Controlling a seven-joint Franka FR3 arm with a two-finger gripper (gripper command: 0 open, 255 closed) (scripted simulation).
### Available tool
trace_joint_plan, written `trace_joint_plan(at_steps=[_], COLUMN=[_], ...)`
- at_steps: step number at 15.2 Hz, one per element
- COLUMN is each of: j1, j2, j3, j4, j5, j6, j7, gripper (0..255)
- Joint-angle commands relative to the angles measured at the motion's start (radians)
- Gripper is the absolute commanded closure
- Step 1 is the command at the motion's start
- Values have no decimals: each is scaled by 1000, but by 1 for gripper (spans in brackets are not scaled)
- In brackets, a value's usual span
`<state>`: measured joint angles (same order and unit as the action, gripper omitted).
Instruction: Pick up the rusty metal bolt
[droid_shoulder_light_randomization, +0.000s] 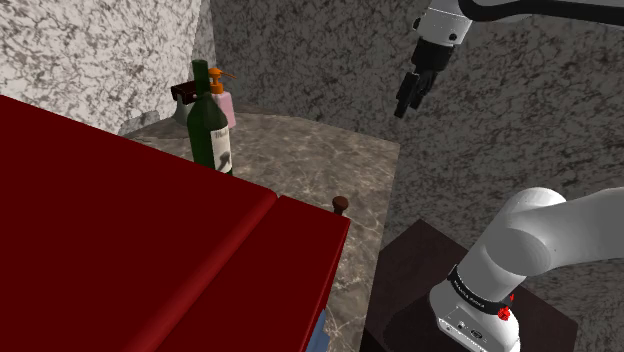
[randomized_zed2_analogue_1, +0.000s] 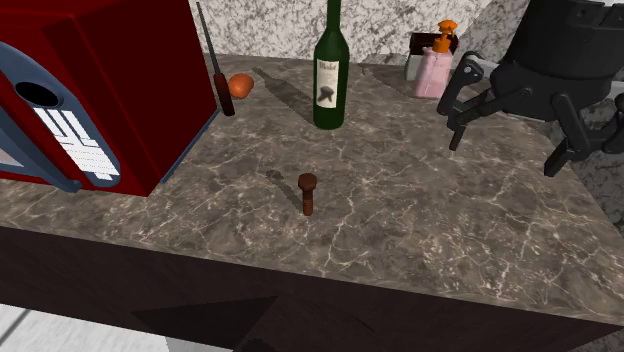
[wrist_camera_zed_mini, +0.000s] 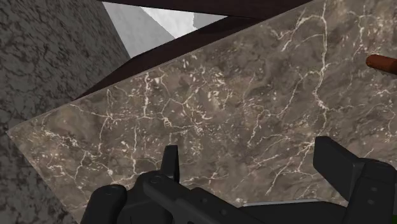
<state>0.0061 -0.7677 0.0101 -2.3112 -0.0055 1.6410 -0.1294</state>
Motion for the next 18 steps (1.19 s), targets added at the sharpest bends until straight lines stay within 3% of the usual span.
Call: trace_joint_plan(at_steps=[1, 10, 18], j1=[0, 31, 49], j2=[0, -75, -6], j3=[0, 236, 478], j4=[0, -169, -208], j5=[0, 116, 226], j6=[0, 95, 207], j7=[0, 316, 607], gripper=[0, 0, 0])
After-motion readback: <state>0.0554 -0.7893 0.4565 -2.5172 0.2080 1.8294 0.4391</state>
